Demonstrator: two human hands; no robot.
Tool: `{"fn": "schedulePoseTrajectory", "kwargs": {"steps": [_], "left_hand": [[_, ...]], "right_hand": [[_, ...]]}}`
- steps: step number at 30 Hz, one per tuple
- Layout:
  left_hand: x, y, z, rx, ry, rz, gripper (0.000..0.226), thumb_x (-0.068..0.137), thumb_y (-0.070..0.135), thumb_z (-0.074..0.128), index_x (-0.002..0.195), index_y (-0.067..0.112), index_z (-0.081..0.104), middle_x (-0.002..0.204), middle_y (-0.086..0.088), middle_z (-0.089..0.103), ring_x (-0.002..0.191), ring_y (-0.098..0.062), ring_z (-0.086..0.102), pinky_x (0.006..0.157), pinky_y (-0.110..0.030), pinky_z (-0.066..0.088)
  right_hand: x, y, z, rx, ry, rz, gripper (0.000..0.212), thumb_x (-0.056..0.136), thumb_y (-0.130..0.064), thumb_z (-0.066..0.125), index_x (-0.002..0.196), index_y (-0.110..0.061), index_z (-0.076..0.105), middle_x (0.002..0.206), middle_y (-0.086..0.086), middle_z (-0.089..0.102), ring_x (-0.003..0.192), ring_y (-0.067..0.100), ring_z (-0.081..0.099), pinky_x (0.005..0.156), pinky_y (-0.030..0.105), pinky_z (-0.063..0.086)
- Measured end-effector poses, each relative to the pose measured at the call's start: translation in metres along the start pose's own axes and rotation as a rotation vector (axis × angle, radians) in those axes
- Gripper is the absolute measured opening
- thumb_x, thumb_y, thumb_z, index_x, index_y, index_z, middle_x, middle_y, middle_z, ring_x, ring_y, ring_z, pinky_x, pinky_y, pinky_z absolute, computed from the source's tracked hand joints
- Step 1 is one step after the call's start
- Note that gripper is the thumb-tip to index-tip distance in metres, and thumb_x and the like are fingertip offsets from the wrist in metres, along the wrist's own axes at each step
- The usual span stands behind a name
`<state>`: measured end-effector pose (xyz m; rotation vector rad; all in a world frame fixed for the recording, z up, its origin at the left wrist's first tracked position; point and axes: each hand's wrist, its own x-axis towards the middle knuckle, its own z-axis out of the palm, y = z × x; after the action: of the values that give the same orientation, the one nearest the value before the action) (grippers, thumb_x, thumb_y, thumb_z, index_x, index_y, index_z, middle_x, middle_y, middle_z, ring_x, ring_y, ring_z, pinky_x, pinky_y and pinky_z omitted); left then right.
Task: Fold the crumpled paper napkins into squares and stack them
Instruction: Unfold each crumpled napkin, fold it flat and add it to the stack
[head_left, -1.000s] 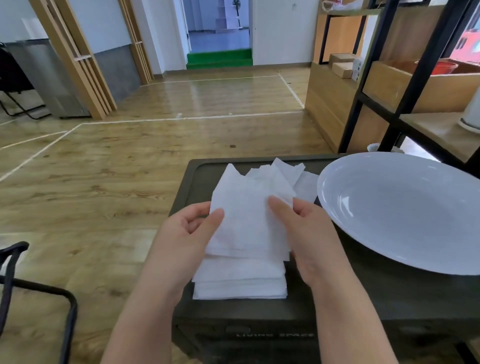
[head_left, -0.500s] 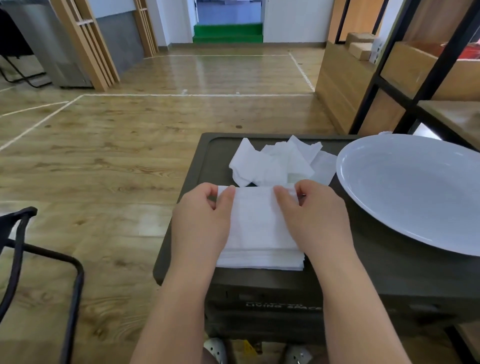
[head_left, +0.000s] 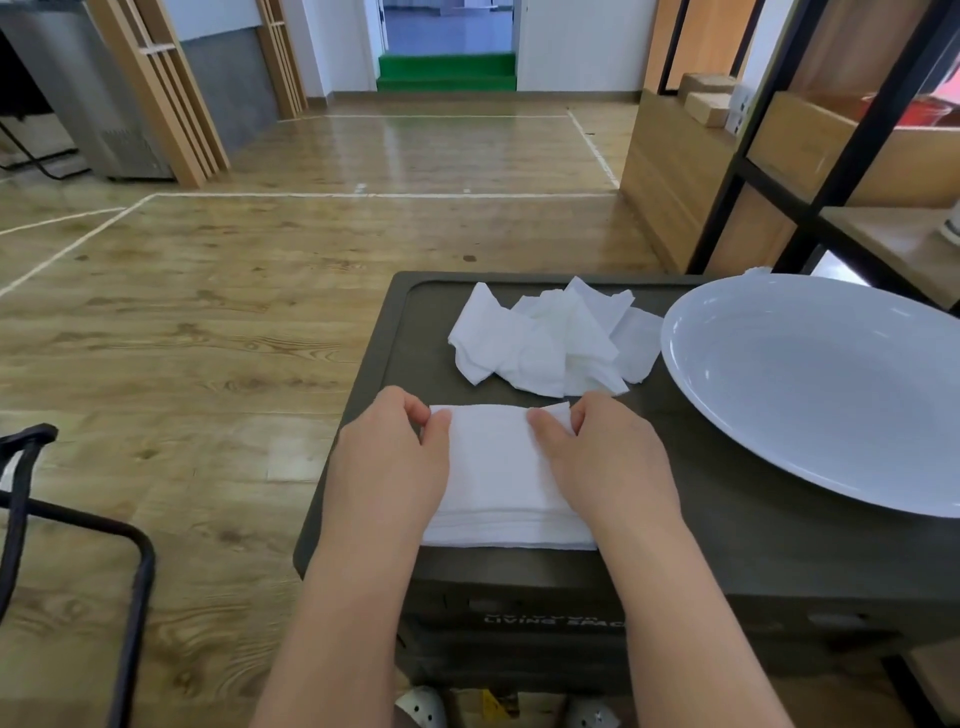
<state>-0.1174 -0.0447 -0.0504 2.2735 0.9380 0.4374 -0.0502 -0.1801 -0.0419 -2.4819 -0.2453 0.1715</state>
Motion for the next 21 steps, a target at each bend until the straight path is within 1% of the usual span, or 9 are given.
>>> {"fn": "schedulePoseTrajectory", "kwargs": {"steps": [2, 4, 6, 10, 11, 14, 16, 18, 21], "left_hand": [[-0.001, 0.000, 0.002, 0.001, -0.013, -0.017, 0.018, 0.094, 0.038, 0.051, 0.091, 0.021, 0.049, 0.072, 0.008, 0.053, 0.065, -0.005, 0.049, 0.049, -0.024, 0.031], [-0.002, 0.000, 0.003, 0.011, -0.016, -0.021, 0.019, 0.095, 0.038, 0.049, 0.094, 0.020, 0.044, 0.075, 0.006, 0.054, 0.066, -0.006, 0.049, 0.050, -0.024, 0.032], [-0.002, 0.001, 0.003, 0.020, -0.021, -0.030, 0.020, 0.096, 0.039, 0.048, 0.098, 0.020, 0.040, 0.075, 0.003, 0.055, 0.066, -0.009, 0.052, 0.050, -0.026, 0.034], [-0.003, 0.002, 0.001, 0.043, -0.024, -0.024, 0.024, 0.095, 0.041, 0.048, 0.106, 0.022, 0.038, 0.072, 0.003, 0.055, 0.065, -0.010, 0.053, 0.050, -0.026, 0.036], [-0.002, 0.002, -0.002, 0.054, -0.033, -0.020, 0.025, 0.094, 0.042, 0.049, 0.106, 0.023, 0.039, 0.070, 0.004, 0.056, 0.064, -0.009, 0.054, 0.050, -0.025, 0.036], [0.006, 0.004, -0.010, 0.066, -0.032, -0.001, 0.025, 0.091, 0.046, 0.052, 0.101, 0.024, 0.049, 0.065, 0.006, 0.055, 0.063, -0.009, 0.054, 0.051, -0.026, 0.035], [0.016, 0.010, -0.014, 0.061, 0.019, 0.069, 0.023, 0.092, 0.047, 0.051, 0.095, 0.025, 0.054, 0.067, 0.008, 0.055, 0.062, -0.007, 0.053, 0.052, -0.026, 0.035], [0.031, 0.022, -0.015, 0.043, 0.055, 0.167, 0.020, 0.095, 0.041, 0.048, 0.091, 0.024, 0.056, 0.068, 0.011, 0.055, 0.061, -0.004, 0.050, 0.051, -0.024, 0.034], [0.061, 0.038, -0.010, 0.151, 0.039, 0.327, 0.011, 0.096, 0.028, 0.049, 0.100, 0.022, 0.057, 0.084, 0.008, 0.059, 0.071, -0.011, 0.053, 0.058, -0.027, 0.038]], "right_hand": [[0.001, 0.001, 0.002, 0.015, -0.020, 0.024, 0.031, 0.093, -0.049, 0.048, 0.091, -0.019, 0.043, 0.068, -0.009, 0.038, 0.058, 0.005, 0.037, 0.048, 0.021, 0.025], [0.001, 0.000, 0.002, 0.033, -0.037, 0.043, 0.035, 0.093, -0.048, 0.048, 0.105, -0.016, 0.044, 0.075, -0.008, 0.045, 0.067, 0.009, 0.045, 0.050, 0.023, 0.030], [0.001, 0.000, 0.001, 0.052, -0.039, 0.041, 0.038, 0.093, -0.047, 0.049, 0.112, -0.015, 0.040, 0.078, -0.007, 0.048, 0.072, 0.012, 0.049, 0.052, 0.024, 0.034], [0.000, 0.002, -0.003, 0.112, -0.016, 0.029, 0.044, 0.094, -0.044, 0.050, 0.123, -0.014, 0.035, 0.075, -0.013, 0.043, 0.066, 0.006, 0.046, 0.049, 0.017, 0.032], [0.000, 0.004, -0.005, 0.130, -0.010, 0.034, 0.039, 0.095, -0.042, 0.048, 0.120, -0.015, 0.036, 0.074, -0.011, 0.045, 0.064, 0.005, 0.047, 0.048, 0.016, 0.032], [0.004, 0.009, -0.015, 0.209, 0.028, 0.061, 0.018, 0.098, -0.033, 0.046, 0.102, -0.016, 0.041, 0.073, -0.005, 0.051, 0.061, 0.006, 0.049, 0.049, 0.019, 0.036], [0.009, 0.013, -0.022, 0.256, 0.056, 0.075, 0.016, 0.097, -0.032, 0.047, 0.094, -0.017, 0.043, 0.073, -0.004, 0.053, 0.062, 0.008, 0.051, 0.050, 0.019, 0.036], [0.012, 0.015, -0.027, 0.275, 0.071, 0.078, 0.016, 0.096, -0.033, 0.049, 0.091, -0.018, 0.047, 0.075, -0.005, 0.053, 0.064, 0.007, 0.052, 0.050, 0.016, 0.033], [0.014, 0.016, -0.029, 0.311, 0.058, 0.066, 0.017, 0.095, -0.035, 0.051, 0.091, -0.019, 0.049, 0.078, -0.006, 0.053, 0.066, 0.008, 0.052, 0.051, 0.016, 0.033]]}}
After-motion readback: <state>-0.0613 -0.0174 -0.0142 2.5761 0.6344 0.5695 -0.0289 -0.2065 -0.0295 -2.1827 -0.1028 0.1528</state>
